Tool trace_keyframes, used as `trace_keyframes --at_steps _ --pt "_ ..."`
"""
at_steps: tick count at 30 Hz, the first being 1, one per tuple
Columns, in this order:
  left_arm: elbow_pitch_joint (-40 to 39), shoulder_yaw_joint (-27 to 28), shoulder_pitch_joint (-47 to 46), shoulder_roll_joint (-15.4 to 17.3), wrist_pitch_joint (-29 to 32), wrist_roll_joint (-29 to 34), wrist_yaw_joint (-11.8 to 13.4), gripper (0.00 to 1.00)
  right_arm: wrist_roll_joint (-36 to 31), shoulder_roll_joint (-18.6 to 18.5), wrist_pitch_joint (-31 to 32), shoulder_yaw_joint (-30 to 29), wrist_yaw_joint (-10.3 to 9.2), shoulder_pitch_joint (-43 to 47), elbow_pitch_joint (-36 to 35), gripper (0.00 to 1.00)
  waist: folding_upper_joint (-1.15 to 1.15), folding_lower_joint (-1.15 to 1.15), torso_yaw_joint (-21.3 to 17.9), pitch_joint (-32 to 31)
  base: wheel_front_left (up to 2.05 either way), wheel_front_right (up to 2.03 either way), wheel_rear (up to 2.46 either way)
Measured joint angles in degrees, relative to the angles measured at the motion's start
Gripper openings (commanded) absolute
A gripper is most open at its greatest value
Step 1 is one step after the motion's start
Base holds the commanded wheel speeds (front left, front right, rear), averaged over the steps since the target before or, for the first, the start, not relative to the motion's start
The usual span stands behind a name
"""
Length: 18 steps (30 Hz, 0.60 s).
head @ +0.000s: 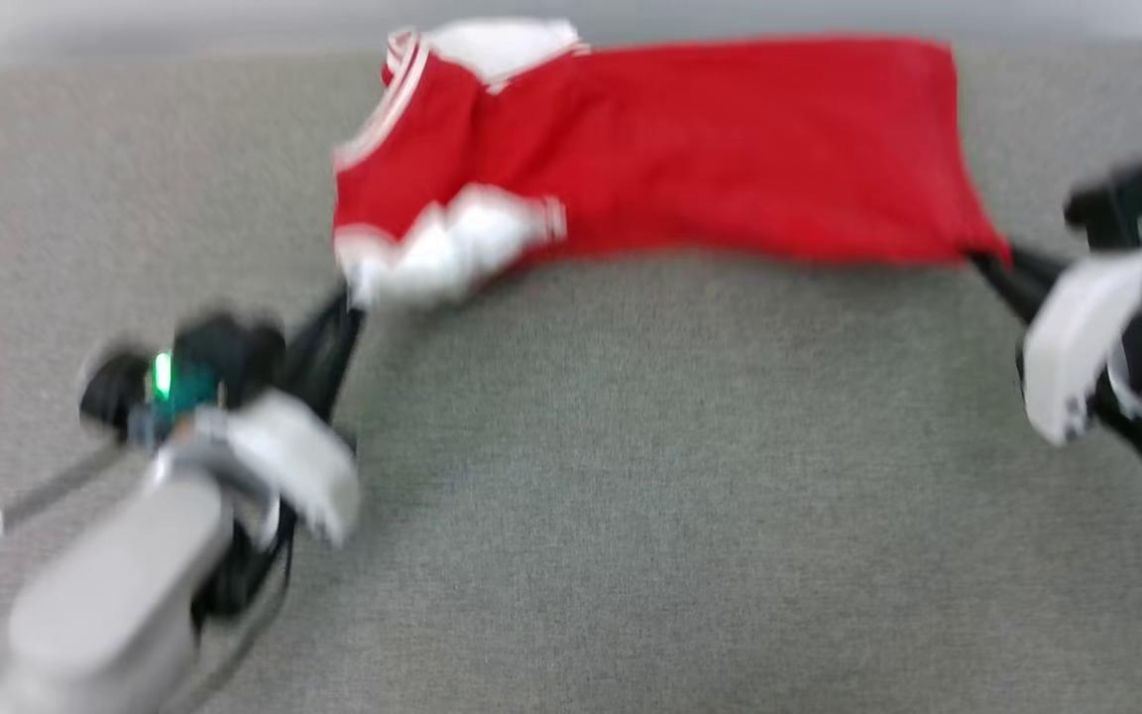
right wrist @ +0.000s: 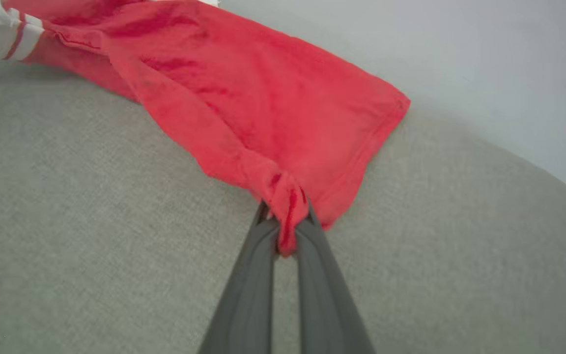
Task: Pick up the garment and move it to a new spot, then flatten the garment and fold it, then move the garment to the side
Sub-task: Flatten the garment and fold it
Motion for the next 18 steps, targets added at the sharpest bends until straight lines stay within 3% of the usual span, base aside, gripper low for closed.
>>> trace_keyframes --at_steps 4,10,18 --pt "-8.38 -0.48 10.53 3.85 1.01 -2.88 4.77 0.0 1.91 -3.22 0.93 -1.33 0.0 7.38 -4.02 0.0 0.0 0.0 -0.1 -3.32 0.0 0.0 0.0" --pt "-16.8 -2.4 23.56 6.55 1.87 -6.37 10.6 0.0 2.66 -7.13 3.02 -5.44 0.0 21.2 -10.44 0.0 0.0 -0.01 0.51 -7.39 0.0 0.0 0.0" --pt "-21.73 -5.64 34.24 8.27 3.25 -10.02 13.62 0.0 0.77 -7.92 5.36 -15.83 0.0 42.21 -18.33 0.0 0.0 -0.01 1.99 -10.76 0.0 0.0 0.0"
